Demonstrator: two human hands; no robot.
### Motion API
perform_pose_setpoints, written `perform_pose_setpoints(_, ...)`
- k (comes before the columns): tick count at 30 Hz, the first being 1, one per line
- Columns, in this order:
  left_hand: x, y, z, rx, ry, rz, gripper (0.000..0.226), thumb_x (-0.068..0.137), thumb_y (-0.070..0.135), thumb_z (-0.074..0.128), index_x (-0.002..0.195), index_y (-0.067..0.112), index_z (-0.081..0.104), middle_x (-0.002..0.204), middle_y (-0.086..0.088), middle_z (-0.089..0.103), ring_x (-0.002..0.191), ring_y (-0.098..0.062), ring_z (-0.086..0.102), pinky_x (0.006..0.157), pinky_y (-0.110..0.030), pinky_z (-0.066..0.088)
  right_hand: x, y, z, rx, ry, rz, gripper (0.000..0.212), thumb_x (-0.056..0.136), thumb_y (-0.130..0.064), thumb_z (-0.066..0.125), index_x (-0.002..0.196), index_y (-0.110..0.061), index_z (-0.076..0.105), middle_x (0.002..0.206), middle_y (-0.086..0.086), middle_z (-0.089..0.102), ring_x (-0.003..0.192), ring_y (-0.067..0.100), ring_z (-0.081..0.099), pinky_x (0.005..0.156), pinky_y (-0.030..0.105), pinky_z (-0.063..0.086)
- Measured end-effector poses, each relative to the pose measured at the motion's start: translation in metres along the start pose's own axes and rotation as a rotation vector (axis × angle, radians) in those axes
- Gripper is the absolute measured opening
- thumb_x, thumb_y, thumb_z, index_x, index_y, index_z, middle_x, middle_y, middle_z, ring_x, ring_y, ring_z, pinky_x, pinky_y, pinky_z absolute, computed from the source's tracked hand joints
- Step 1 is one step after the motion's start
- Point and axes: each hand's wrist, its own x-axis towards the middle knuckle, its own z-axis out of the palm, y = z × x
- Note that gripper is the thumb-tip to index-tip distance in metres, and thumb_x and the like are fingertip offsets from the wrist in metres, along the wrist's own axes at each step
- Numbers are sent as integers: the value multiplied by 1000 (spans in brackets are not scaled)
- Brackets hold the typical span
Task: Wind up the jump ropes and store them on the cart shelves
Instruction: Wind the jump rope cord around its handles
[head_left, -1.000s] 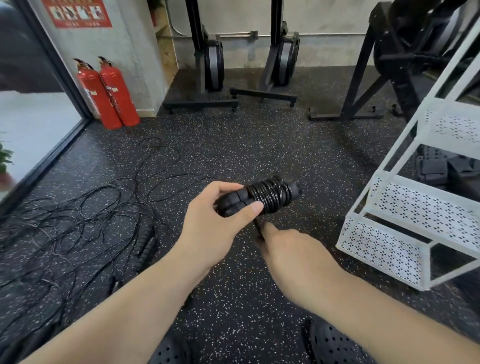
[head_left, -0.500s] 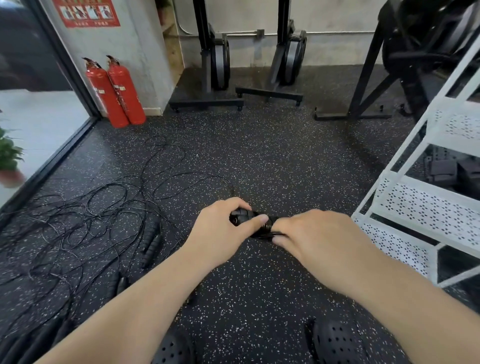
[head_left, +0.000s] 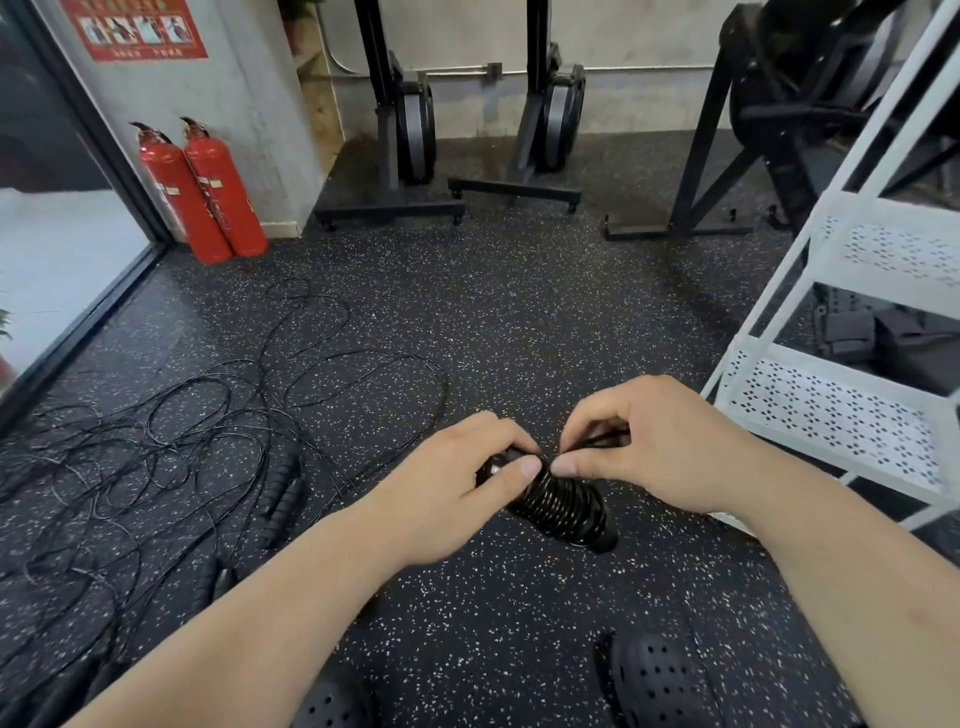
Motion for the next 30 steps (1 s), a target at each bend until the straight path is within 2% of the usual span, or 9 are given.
perform_pose_setpoints(3,-1,7,-5,-83,-28,18,25,104,51,62,128,45,63,116,24,63,113,-1,62,97,-31,51,0,5,-2,39,-12,4,27,77,-62,85,100,-51,77,78,-16,70,75,6,66,80,38,58)
perform_pose_setpoints(6,-1,9,-9,-246,-73,-53,49,92,44,82,133,48,55,121,20,69,115,-2,66,103,-33,53,1,8,-3,65,-80,18,42,75,-64,85,114,-58,73,76,-12,67,66,4,61,75,32,53)
perform_pose_setpoints(10,0,2,-11,-406,-42,-102,71,81,27,95,137,40,53,120,7,74,114,-12,72,109,-44,52,2,10,4,36,-107,44,41,75,-67,85,114,-59,73,88,-15,73,82,10,71,85,41,59)
perform_pose_setpoints(14,2,-6,-10,-586,36,-137,63,85,20,92,135,33,56,121,-3,77,112,-21,73,103,-44,56,6,7,11,39,27,36,34,74,-65,86,105,-50,78,86,-16,74,81,4,68,84,40,58)
perform_pose_setpoints(17,4,-3,-5,-739,174,-200,48,86,31,84,129,26,63,119,-2,78,110,-17,72,102,-42,55,10,2,16,68,109,47,29,74,-65,85,93,-45,78,81,-24,72,78,-1,68,81,34,58)
perform_pose_setpoints(21,5,2,-1,-849,255,-220,28,96,41,72,121,30,72,115,-2,77,107,-18,69,107,-57,54,12,0,16,114,100,34,26,80,-60,84,94,-40,76,82,-19,74,77,5,70,84,41,60)
perform_pose_setpoints(24,6,5,-5,-921,228,-207,33,102,43,66,130,27,71,128,-10,74,117,-26,67,114,-64,47,12,-1,11,194,67,30,25,84,-54,84,98,-36,74,84,-11,76,71,14,72,80,46,62)
perform_pose_setpoints(28,5,7,-11,-1033,211,-201,38,103,35,61,138,22,67,137,-19,68,132,-39,63,118,-61,44,10,-9,17,167,103,21,29,85,-63,76,96,-36,76,80,-13,75,69,9,71,78,44,61)
perform_pose_setpoints(30,6,6,-12,-1054,268,-229,41,99,41,67,137,25,68,136,-21,69,129,-39,65,116,-62,46,9,-15,24,136,164,5,30,86,-66,73,91,-37,77,78,-15,74,73,5,69,79,39,59)
